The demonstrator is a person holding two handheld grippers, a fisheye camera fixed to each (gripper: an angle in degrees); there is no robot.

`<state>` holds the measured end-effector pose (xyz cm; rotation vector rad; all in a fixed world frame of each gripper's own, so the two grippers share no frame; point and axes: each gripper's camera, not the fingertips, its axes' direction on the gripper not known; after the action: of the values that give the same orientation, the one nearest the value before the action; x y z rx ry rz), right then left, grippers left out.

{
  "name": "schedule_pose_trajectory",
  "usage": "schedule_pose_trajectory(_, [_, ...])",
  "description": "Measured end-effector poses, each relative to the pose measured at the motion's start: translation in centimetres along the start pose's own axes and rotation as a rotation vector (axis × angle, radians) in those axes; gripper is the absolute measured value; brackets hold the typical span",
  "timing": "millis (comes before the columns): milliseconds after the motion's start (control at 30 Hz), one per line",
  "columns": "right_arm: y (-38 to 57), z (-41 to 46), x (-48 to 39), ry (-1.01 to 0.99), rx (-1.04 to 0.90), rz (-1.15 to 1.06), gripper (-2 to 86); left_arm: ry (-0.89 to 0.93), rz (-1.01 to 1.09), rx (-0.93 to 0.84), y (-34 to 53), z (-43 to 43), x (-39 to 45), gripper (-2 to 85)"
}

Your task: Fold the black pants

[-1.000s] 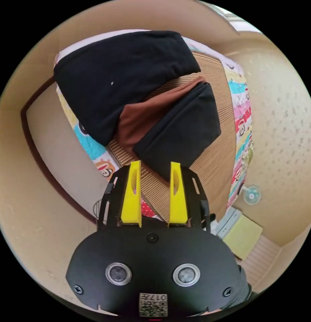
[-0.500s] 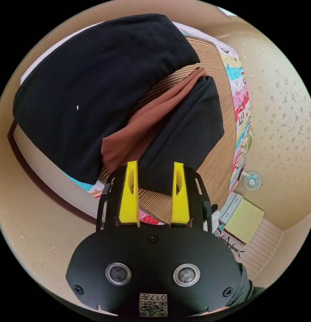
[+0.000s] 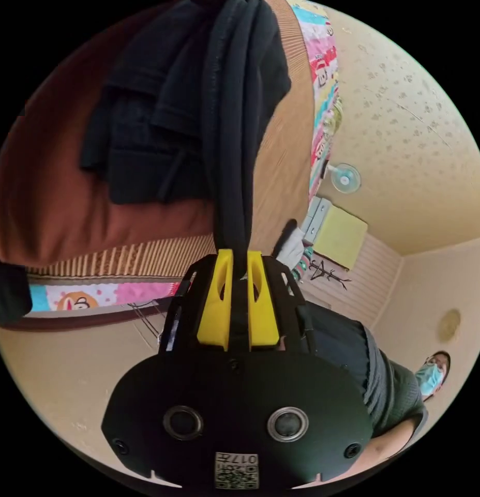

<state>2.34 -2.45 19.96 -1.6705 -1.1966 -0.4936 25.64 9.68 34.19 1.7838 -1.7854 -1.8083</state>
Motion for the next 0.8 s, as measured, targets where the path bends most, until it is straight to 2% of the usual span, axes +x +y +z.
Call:
schedule_pose_trajectory(100, [-0.4, 1.7, -0.1, 0.004, -0.021, 0.012, 0.4, 0.102, 0.093, 0.039, 1.0, 1.8, 1.6, 5.1])
schedule_pose_trajectory(233, [-1.7, 4.4, -1.6, -0.105, -0.093, 0.006, 0.3, 0.312, 0.287, 0.099, 1.8, 3.5, 6.2, 5.1])
schedule_pose_trajectory(367, [-2.9, 7.2, -4.4, -0.240, -0.172, 0.027, 0.3, 0.400, 0.483, 0.184, 2.9, 1.9, 11.4, 5.1])
schedule_pose_trajectory(500, [-3.9, 10.6, -7.8, -0.230, -0.290, 0.054, 0.4, 0.440, 0.699, 0.309, 7.2, -2.4, 17.7, 5.0])
schedule_pose_trajectory(700, [-3.6, 18.4, -14.8, -0.066, -0.672, -0.027, 1.7, 0.577, 1.031, 0.413, 18.1, -6.6, 23.4, 4.9])
schedule_pose_trajectory(800, [-1.8, 22.0, -16.5, -0.013, -0.890, -0.020, 4.1, 0.590, 1.180, 0.388, 24.2, -5.4, 26.1, 4.8])
